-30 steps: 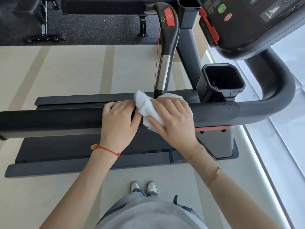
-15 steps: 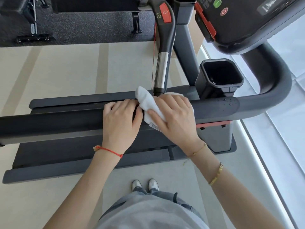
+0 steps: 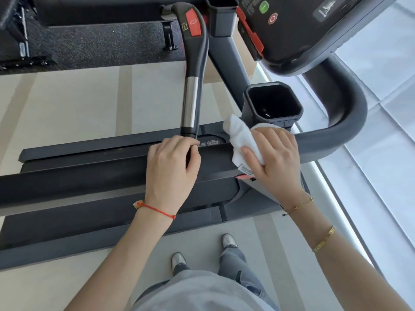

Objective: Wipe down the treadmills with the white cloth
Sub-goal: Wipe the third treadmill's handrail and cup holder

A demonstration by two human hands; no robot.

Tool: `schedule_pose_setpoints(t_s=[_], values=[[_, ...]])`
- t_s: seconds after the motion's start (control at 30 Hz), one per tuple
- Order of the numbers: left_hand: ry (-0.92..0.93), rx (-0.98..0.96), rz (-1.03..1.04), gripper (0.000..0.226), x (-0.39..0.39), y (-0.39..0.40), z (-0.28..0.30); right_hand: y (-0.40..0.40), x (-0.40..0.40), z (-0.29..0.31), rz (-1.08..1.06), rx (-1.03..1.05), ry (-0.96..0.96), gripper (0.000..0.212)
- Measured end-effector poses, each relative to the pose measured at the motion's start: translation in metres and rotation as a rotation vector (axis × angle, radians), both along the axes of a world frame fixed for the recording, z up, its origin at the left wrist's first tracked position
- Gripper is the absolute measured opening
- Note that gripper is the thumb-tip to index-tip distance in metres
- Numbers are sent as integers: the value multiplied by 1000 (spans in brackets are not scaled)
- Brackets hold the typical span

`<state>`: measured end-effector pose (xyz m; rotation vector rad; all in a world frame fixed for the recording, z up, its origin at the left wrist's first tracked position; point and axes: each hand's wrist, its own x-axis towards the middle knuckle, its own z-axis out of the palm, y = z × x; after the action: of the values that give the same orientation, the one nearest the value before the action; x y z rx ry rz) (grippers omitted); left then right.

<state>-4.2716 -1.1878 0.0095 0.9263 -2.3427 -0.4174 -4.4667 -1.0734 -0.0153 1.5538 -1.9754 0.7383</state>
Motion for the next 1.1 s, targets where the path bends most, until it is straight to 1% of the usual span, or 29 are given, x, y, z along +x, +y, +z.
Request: schedule_pose_setpoints(t_s=[0.1,0.23,0.33,0.47,0.53,0.73,0.77,0.83,0.9,0.97,1.03,1.1], values=[[30,12,-32,17,-31,14,1,13,-25,5,88,51,28,31],[32,18,2,14,-65,32,3,22,-52,6,234,113,39,37],[20,19,21,13,-83,40,4,26,-63,5,271,106,62,42],[9,97,53,20,-99,45,8,31,-72,5,312,94,80,44],[13,100,82,18,-107,48,10,39,-86,5,291,106,79,45],[0,85,163,20,-122,53,11,54,-108,17,233,161,-110,42],[5,97,170,21,-124,53,11,56,-110,19,218,161,-166,42],[28,130,184,23,-128,52,12,57,-115,26,163,127,-351,39],[38,151,185,25,-134,50,14,52,-127,36,83,48,-511,27],[34,180,183,29,-142,44,16,40,-141,47,2,10,-568,21],[16,208,177,34,-150,36,17,25,-151,54,-52,65,-583,23],[-11,232,164,39,-158,27,17,9,-154,54,-38,234,-639,29]])
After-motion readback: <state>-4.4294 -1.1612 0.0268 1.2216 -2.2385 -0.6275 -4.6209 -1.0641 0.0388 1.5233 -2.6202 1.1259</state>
